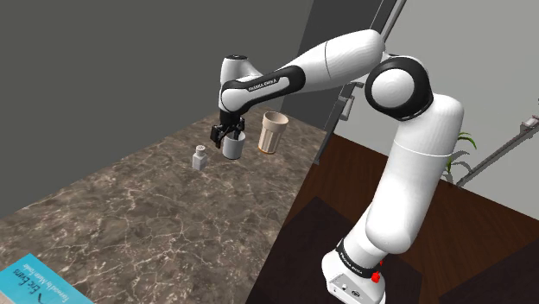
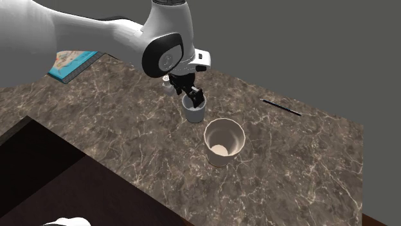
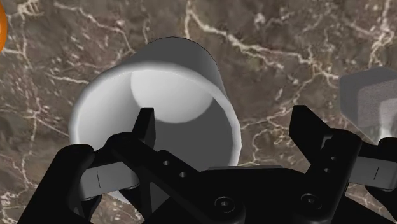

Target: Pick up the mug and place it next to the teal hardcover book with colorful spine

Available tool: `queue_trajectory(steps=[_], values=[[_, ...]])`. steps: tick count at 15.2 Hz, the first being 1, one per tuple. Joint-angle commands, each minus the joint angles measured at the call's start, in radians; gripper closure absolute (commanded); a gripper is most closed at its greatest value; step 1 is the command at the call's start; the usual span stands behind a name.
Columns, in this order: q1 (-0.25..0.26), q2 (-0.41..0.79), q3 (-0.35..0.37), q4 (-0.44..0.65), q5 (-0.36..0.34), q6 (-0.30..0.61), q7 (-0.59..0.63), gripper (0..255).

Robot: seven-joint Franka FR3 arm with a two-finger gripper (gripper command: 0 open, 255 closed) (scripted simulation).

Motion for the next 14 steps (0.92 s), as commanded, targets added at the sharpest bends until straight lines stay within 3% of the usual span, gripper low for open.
queue_trajectory(steps=[1,2,14], values=[[0.000,0.000,0.000,0.000,0.000,0.000,0.000,0],[0.000,0.000,0.000,0.000,0.000,0.000,0.000,255],[0.000,-0.020,0.001,0.016,0.004,-0.035,-0.004,255]])
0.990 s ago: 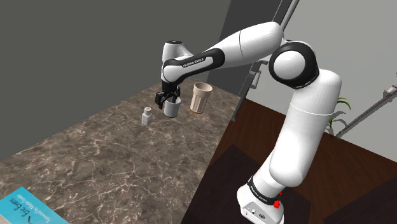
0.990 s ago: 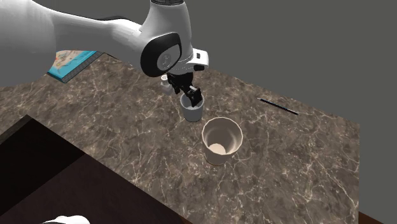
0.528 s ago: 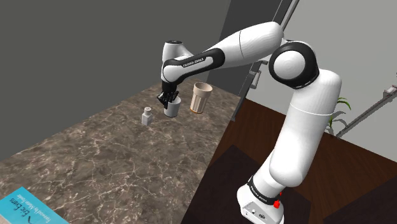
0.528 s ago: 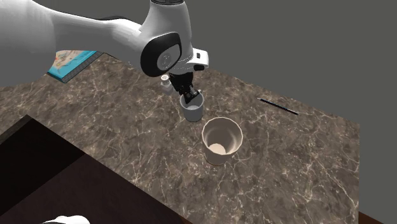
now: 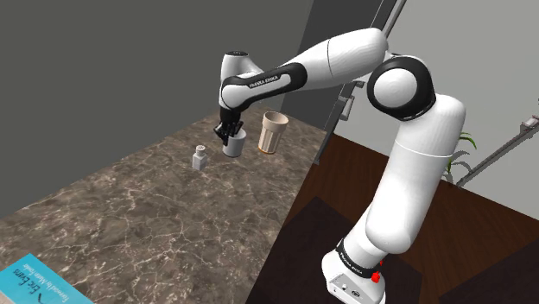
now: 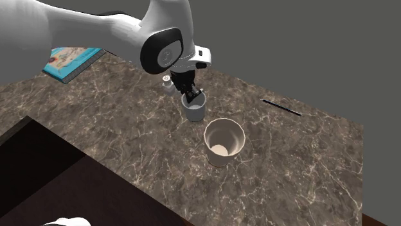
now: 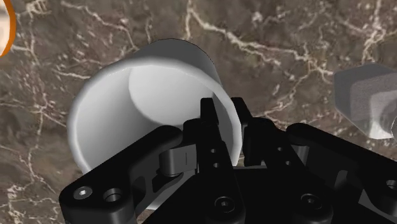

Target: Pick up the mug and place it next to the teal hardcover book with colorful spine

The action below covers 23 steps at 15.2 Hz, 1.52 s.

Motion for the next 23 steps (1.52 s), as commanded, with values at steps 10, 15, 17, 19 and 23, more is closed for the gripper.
queue_trajectory(steps=[10,15,17,19,23], values=[[-0.001,-0.060,0.003,0.071,0.012,-0.131,-0.013,255],[-0.001,-0.080,0.004,0.114,0.016,-0.193,-0.019,255],[-0.001,-0.086,0.004,0.132,0.018,-0.218,-0.021,255],[-0.001,-0.092,0.005,0.152,0.019,-0.243,-0.023,255],[0.000,-0.101,0.005,0.194,0.021,-0.294,-0.027,255]])
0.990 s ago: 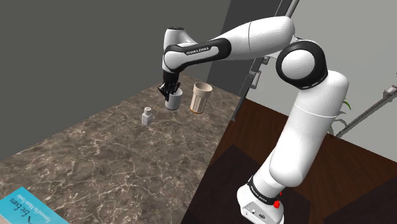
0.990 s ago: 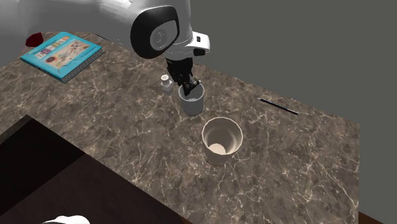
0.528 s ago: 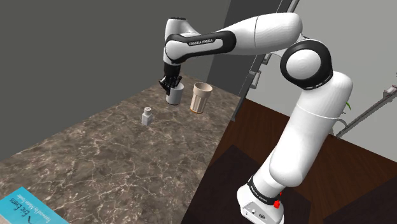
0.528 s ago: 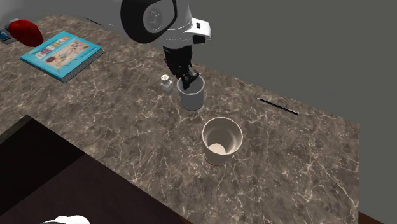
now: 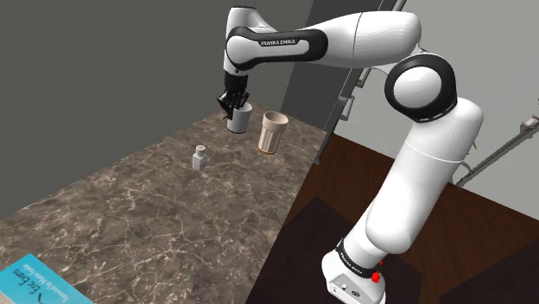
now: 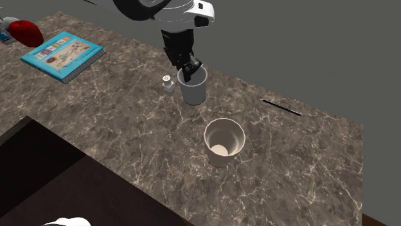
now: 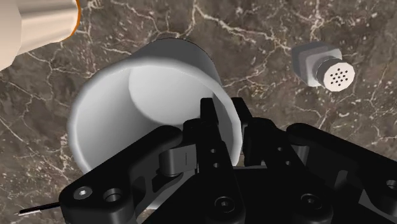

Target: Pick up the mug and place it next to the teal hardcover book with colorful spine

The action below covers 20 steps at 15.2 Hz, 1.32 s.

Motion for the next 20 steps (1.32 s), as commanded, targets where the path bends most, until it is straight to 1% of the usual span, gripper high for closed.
queue_trajectory(steps=[1,7,13,20], values=[[0.001,-0.002,0.001,0.025,0.001,-0.027,0.000,255],[0.002,-0.008,0.002,0.095,0.003,-0.103,-0.005,255],[0.059,-0.143,0.053,-0.074,0.014,-0.076,0.104,255],[0.128,-0.264,0.127,-0.210,0.041,-0.067,0.239,255]])
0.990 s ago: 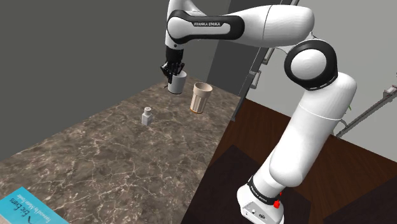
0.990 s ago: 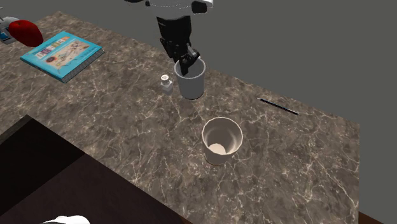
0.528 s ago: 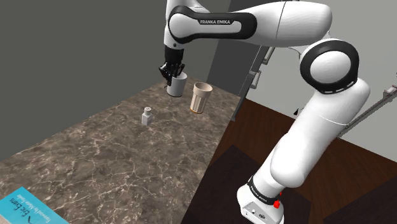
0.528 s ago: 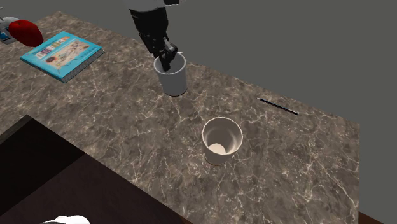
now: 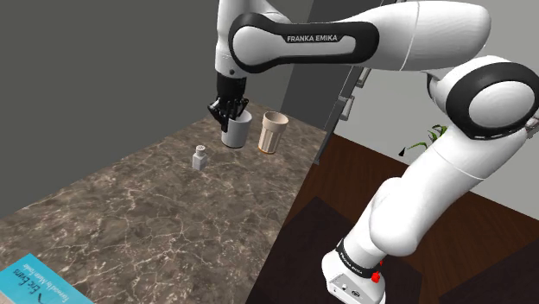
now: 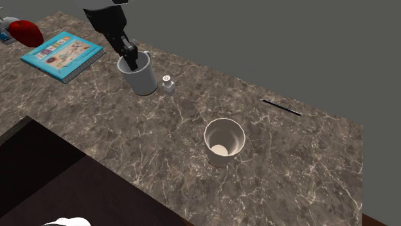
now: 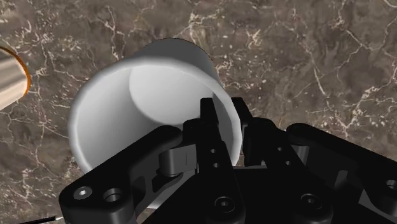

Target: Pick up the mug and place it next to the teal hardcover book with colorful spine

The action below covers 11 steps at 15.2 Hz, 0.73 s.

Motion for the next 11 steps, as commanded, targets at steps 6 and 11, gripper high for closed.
queue_trajectory(steps=[6,11], values=[[0.073,-0.083,0.087,-0.078,0.036,-0.008,0.147,255],[0.124,-0.117,0.156,-0.105,0.064,-0.016,0.257,255]])
